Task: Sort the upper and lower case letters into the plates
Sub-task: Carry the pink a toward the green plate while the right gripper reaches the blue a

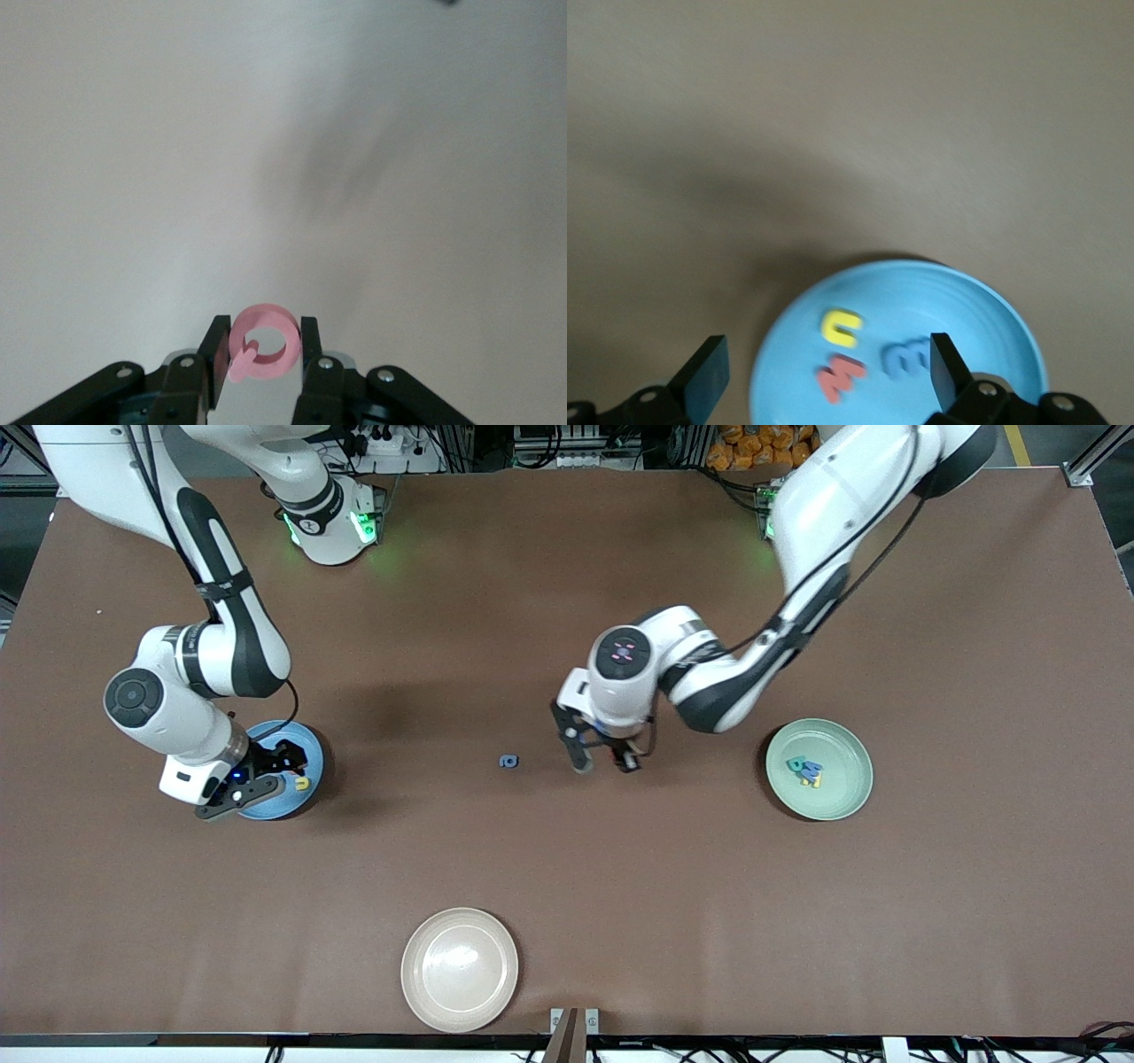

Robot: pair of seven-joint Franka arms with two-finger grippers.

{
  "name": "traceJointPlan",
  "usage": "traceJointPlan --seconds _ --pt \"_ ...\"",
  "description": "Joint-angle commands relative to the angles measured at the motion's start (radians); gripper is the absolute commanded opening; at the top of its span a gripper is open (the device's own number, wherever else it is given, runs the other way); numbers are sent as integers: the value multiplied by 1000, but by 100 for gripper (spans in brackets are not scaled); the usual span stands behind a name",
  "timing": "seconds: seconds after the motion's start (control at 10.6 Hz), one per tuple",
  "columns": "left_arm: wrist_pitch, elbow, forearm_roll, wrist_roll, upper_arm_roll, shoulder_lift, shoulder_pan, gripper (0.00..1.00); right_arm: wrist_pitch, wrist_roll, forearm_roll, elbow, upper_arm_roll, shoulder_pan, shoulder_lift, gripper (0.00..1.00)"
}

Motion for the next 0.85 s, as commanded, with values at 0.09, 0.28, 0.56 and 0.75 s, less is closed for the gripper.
traceJointPlan --seconds 0.09,0.28,0.56,0.75 --pt "-191 -48 -74 7 -4 -167 198 0 -24 143 58 48 0 102 30 100" --pt "-251 -71 -79 -8 5 -194 304 0 -12 310 63 61 -40 245 55 100" --pt "-244 -94 -68 -13 53 -104 398 0 -1 451 65 79 -40 339 93 100" --pt "-234 -68 -65 9 122 -56 398 15 0 628 65 117 -40 424 136 100"
